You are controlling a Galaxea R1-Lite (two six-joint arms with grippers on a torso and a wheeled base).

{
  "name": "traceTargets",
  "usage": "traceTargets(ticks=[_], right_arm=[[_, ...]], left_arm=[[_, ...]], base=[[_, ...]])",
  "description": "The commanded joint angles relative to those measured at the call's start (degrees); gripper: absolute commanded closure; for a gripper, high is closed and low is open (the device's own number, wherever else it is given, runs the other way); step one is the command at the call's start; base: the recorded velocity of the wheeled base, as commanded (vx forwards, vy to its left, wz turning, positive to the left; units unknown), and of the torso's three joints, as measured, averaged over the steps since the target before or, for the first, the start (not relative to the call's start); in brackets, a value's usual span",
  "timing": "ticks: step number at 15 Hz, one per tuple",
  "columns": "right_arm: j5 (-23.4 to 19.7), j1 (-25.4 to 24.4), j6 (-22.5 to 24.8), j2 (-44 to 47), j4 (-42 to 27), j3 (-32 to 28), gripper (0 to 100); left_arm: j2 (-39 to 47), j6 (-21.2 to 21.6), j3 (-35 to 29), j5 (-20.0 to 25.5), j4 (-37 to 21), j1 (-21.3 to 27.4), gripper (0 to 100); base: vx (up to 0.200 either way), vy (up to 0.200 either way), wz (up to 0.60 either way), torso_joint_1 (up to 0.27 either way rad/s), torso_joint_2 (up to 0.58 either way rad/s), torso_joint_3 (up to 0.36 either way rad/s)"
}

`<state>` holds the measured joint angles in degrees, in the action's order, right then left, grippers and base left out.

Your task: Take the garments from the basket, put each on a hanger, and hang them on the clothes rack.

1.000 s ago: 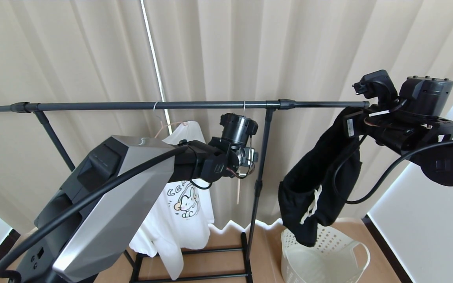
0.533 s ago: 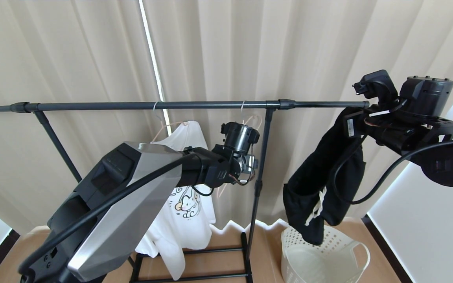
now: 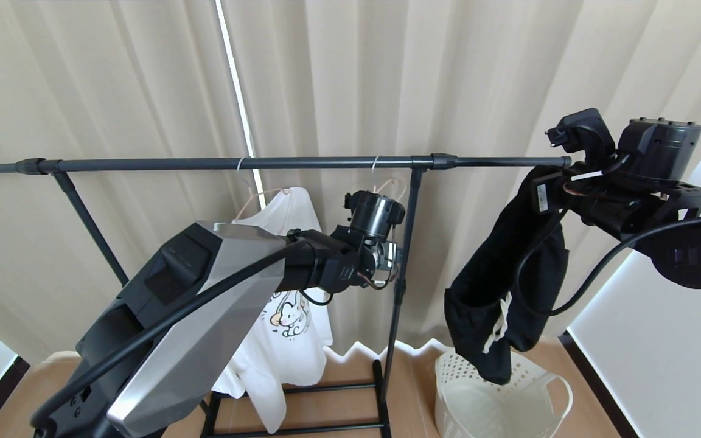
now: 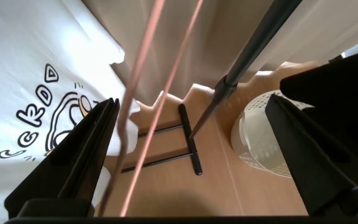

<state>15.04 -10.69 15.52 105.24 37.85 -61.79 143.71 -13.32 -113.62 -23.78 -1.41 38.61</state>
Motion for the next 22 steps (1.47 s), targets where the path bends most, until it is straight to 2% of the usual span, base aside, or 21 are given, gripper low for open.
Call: traceTargets(ticks=[1, 13, 14, 18, 22], right_arm=[[-0.01, -0.03, 0.04, -0.04, 0.03, 0.01, 100], [0.07, -0.03, 0.04, -0.21, 0.12, 0.71, 100], [0.07, -0.03, 0.04, -0.12, 0.12, 0.8, 100], [0.07, -0.03, 0.04, -0.04, 0.12, 0.89, 100], [0.07, -0.91, 0.04, -0.21, 0.12, 1.33, 100]], left_arm=[[-0.19, -0.04, -0.29, -0.03, 0.1, -0.02, 0], [3.33, -0.39, -0.98, -0.03, 0.18, -0.55, 0], [3.33, -0.39, -0.98, 0.05, 0.27, -0.55, 100], [2.45, -0.47, -0.98, -0.12, 0.62, -0.46, 100], [1.13, -0.56, -0.98, -3.81, 0.62, -0.38, 100]], base=[[0.0, 0.0, 0.0, 0.0, 0.0, 0.0], [0.0, 0.0, 0.0, 0.0, 0.0, 0.0], [0.0, 0.0, 0.0, 0.0, 0.0, 0.0], [0.0, 0.0, 0.0, 0.0, 0.0, 0.0], [0.0, 0.0, 0.0, 0.0, 0.0, 0.0]])
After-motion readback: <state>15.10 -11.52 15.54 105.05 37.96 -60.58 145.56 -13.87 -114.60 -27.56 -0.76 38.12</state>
